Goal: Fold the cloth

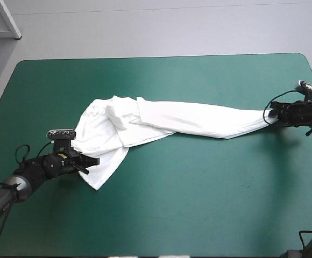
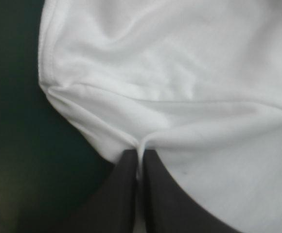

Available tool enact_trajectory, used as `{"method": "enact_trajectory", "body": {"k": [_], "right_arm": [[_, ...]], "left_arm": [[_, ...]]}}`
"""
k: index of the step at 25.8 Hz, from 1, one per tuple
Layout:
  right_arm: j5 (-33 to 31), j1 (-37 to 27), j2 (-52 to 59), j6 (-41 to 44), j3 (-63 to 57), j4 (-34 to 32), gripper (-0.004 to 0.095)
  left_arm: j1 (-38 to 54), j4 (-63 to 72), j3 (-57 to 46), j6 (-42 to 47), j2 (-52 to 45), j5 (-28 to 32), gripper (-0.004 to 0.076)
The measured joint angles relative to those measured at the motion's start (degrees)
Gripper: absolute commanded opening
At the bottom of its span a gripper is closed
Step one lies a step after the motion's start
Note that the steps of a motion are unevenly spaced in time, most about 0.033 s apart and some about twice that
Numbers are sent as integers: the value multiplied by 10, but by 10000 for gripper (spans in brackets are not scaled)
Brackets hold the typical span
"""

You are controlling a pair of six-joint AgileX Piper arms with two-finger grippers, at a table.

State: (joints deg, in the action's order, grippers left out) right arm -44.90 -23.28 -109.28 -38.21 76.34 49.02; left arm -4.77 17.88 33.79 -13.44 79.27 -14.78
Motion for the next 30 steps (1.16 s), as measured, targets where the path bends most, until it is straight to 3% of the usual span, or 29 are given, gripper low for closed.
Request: {"method": "enact_trajectory", "body": {"k": [2,12,17,21,23,25,28,30], "right_arm": [[-6,0,0,0,3,1,-17],[-60,0,48,5,30,6,1],[-96,1,150,7,65,40,1],[-114,0,235,19,135,52,-1],[-141,-21,287,44,253,93,-14],[-150,-46,306,53,332,160,-15],[-147,-85,320,73,480,283,-15],[-149,-93,323,95,560,286,-15]], "left_arm": [[0,0,0,0,0,2,20],[0,0,8,-5,-5,-8,20],[0,-19,36,-4,-48,-78,19],[6,-119,91,25,-118,-131,19],[38,-268,152,82,-191,-204,20],[61,-336,199,94,-245,-233,20],[74,-404,309,99,-318,-254,22],[75,-414,398,95,-339,-258,26]]}}
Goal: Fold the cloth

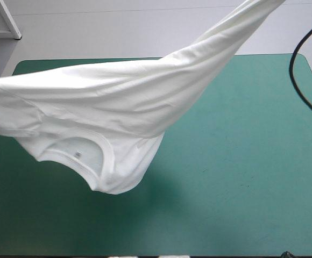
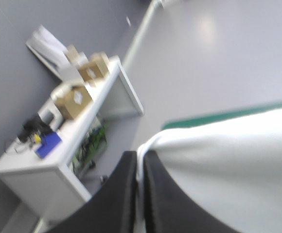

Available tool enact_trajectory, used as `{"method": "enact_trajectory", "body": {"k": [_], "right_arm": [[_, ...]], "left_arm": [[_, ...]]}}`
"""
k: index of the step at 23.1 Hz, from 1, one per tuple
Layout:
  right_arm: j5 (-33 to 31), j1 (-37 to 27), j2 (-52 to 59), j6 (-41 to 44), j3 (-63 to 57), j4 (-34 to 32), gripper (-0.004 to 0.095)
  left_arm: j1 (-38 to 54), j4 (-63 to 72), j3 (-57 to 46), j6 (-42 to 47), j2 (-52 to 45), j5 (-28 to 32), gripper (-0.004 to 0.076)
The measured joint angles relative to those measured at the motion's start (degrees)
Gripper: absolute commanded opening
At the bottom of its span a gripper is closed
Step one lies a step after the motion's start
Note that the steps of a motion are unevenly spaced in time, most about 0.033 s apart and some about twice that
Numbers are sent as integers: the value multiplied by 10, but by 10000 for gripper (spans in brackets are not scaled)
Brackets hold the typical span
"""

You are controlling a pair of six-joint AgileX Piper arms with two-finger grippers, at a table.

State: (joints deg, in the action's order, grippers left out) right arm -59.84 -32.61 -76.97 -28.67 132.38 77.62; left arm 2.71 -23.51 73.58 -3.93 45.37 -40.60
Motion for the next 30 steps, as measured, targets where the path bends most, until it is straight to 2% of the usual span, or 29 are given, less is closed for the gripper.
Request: {"method": "enact_trajectory", "body": {"k": [3,10,11,12,16,17,21,22,23,26,30], "right_arm": [[-26,-1,18,31,72,-44,-15],[-36,11,79,55,119,-115,-15],[-37,23,85,60,127,-132,-15],[-36,60,93,75,147,-179,-15],[-36,153,107,107,177,-297,-15],[-33,201,114,120,184,-354,-15],[-32,328,120,157,132,-524,-16],[-35,360,117,163,83,-592,-15],[-37,374,113,167,51,-625,-16],[-33,391,69,171,-106,-733,-16],[13,386,2,173,-230,-776,-18]], "left_arm": [[0,9,149,-23,-10,-9,26],[-9,111,388,-111,-8,-39,25],[-13,124,412,-121,-8,-43,25],[-23,143,452,-137,-8,-50,24],[-29,166,499,-158,-8,-71,25],[-29,179,505,-164,-4,-86,24],[-29,214,460,-168,53,-104,24],[-29,229,417,-168,79,-116,24],[-29,235,396,-169,94,-121,22],[-29,289,240,-179,156,-131,20],[-29,344,99,-198,224,-100,20]]}}
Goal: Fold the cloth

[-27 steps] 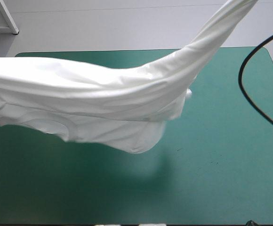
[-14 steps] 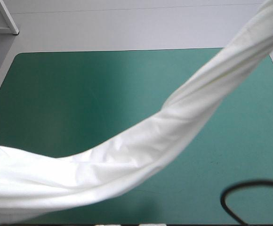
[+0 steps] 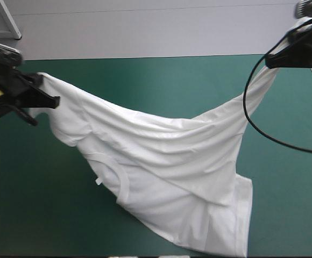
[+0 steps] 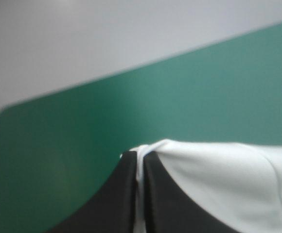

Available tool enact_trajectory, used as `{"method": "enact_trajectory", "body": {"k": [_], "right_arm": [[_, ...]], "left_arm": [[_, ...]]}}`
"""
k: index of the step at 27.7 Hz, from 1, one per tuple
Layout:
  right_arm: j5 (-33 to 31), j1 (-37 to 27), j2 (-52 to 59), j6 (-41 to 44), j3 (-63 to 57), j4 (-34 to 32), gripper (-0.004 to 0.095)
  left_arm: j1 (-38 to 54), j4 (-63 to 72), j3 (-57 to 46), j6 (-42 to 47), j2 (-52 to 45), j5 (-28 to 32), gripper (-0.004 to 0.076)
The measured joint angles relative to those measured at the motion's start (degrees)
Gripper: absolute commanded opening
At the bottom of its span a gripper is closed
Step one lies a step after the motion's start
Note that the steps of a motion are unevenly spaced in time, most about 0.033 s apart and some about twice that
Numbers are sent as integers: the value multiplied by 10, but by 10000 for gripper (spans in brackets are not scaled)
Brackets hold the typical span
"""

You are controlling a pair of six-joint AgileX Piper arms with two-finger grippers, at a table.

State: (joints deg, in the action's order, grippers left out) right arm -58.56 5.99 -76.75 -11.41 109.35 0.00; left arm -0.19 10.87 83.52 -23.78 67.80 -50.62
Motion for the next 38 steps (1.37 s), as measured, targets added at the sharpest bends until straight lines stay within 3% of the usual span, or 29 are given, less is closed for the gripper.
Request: {"method": "enact_trajectory", "body": {"k": [7,10,14,16,19,22,24,26,33,38], "right_arm": [[88,-89,-181,-51,-85,121,-17],[104,-130,-305,-75,-33,184,-17],[103,-131,-372,-79,24,197,19],[101,-131,-405,-79,51,197,104],[102,-131,-420,-79,64,197,381],[102,-131,-420,-79,72,198,654],[100,-131,-419,-75,81,203,726],[94,-131,-415,-66,89,206,720],[65,-132,-372,-54,119,203,646],[-23,-132,-316,-54,129,258,599]], "left_arm": [[0,80,-140,-61,179,105,19],[-1,114,-143,-94,263,172,19],[-1,111,-143,-102,288,224,19],[-1,111,-143,-109,288,259,21],[-1,111,-143,-112,288,290,101],[-1,104,-143,-117,288,330,314],[-1,97,-141,-122,288,345,461],[-1,95,-137,-125,288,355,546],[-1,93,-123,-108,272,335,502],[-1,69,-119,-30,194,291,501]]}}
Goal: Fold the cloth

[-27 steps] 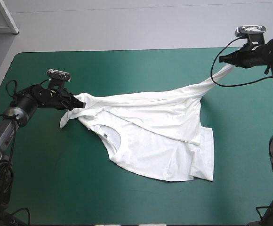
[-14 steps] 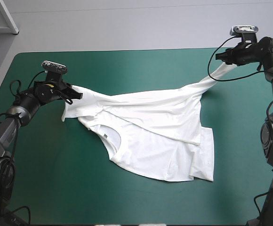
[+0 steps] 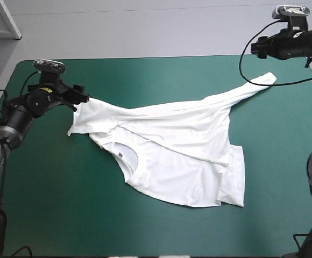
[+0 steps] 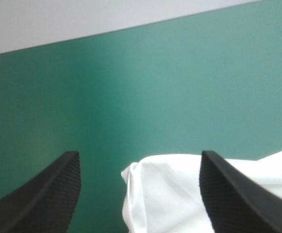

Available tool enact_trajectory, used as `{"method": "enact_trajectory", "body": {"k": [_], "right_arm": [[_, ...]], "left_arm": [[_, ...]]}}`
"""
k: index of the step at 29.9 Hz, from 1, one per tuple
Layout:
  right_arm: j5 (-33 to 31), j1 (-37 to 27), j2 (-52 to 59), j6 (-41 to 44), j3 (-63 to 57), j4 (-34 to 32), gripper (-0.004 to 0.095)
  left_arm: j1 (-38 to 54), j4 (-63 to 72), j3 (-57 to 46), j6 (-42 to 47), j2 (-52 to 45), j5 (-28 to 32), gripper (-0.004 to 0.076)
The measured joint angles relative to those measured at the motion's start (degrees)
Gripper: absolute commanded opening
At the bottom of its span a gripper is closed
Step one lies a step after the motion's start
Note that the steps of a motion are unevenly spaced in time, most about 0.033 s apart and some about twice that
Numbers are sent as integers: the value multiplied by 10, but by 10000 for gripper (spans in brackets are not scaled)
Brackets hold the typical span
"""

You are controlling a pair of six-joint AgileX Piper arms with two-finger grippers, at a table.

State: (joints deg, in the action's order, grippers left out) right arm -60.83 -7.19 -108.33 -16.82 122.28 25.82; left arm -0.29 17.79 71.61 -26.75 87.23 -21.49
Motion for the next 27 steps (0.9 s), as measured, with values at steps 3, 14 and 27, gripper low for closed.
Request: {"method": "enact_trajectory", "body": {"k": [3,14,27], "right_arm": [[-61,0,21,-12,0,48,547],[-90,47,174,23,-4,65,540],[-91,257,422,113,-256,-95,539]], "left_arm": [[0,-58,1,68,-59,-54,491],[0,-151,-76,161,-155,-208,483],[0,-152,-201,191,-135,-106,483]]}}
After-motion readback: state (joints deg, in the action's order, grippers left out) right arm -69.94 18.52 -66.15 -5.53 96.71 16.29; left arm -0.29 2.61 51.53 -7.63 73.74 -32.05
